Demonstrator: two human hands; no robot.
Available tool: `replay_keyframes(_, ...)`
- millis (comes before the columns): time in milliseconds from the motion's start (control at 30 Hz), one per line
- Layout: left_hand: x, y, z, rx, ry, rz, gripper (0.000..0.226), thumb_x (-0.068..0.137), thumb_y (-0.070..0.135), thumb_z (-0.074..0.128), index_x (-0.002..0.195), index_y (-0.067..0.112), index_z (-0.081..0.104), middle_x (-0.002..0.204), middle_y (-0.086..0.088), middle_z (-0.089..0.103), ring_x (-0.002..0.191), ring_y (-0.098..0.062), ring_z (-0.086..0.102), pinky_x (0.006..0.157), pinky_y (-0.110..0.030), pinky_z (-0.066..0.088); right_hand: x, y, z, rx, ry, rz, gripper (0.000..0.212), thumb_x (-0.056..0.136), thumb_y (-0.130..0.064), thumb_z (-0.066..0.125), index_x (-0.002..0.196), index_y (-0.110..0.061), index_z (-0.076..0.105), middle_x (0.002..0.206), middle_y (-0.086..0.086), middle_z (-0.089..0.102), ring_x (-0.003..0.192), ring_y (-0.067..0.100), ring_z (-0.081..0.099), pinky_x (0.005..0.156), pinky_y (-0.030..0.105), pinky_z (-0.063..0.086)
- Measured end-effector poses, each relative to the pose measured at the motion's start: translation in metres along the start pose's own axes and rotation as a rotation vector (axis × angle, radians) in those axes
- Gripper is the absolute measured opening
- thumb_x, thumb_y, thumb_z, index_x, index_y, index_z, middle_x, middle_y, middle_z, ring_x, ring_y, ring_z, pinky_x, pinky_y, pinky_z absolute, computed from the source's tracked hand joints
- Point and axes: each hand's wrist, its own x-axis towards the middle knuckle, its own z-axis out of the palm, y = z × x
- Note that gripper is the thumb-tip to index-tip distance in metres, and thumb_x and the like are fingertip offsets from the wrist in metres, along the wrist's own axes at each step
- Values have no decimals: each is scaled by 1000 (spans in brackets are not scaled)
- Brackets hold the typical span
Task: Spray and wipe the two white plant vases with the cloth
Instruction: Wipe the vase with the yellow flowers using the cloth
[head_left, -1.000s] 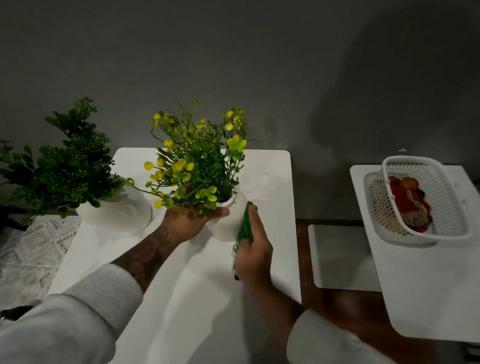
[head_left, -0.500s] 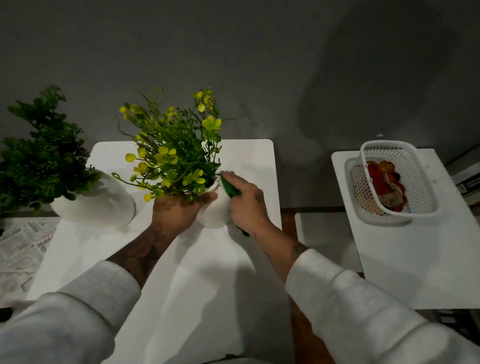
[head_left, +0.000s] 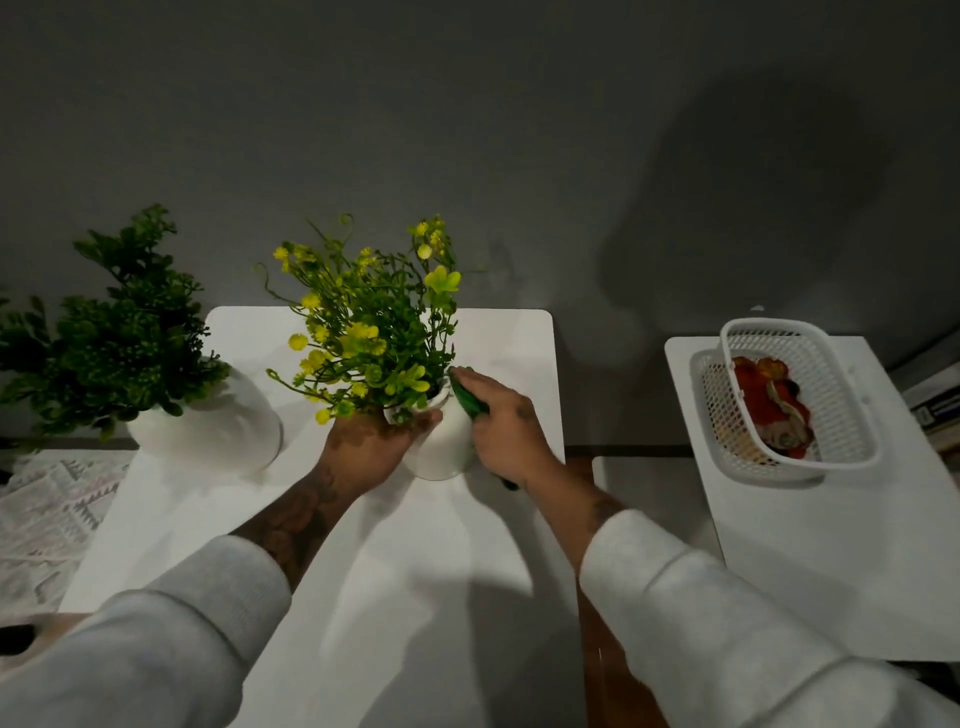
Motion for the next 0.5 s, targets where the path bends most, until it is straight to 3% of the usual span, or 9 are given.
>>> replay_keyframes(100,3,3,-8,137,-43,-26,57,81,48,69,133,30,54,143,3,50,134,-18,41,113,-32,30,11,-5,-4,-73,-51,12,66,79,16,41,137,-13,54,146,8,49,136,18,42,116,29,29)
replay_keyframes(200,0,7,-13,168,-74,-29,57,84,45,66,136,25,51,145,1,47,135,-19,39,112,-28,28,-9,-5,7,-83,22,-41,68,79,20,39,138,-11,52,149,7,44,141,15,34,119,24,21)
replay_keyframes(333,-6,4,-15,251,-134,-50,58,89,52,56,129,10,56,131,-12,58,123,-28,52,104,-37,37,-42,3,19,-123,90,-132,65,83,20,43,141,-9,48,151,3,40,143,12,28,119,19,16)
replay_keyframes(433,-5,1,-15,230,-138,-53,58,89,52,55,126,9,58,130,-13,59,123,-30,51,104,-38,36,-53,4,25,-164,80,-144,67,83,19,42,143,-11,44,153,-3,35,144,8,22,114,8,8)
replay_keyframes(500,-6,2,-15,222,-109,-28,56,89,51,57,125,9,59,129,-13,59,123,-32,51,105,-40,35,-47,2,23,-146,83,-135,67,83,19,42,143,-11,44,153,-1,35,144,10,24,115,10,10)
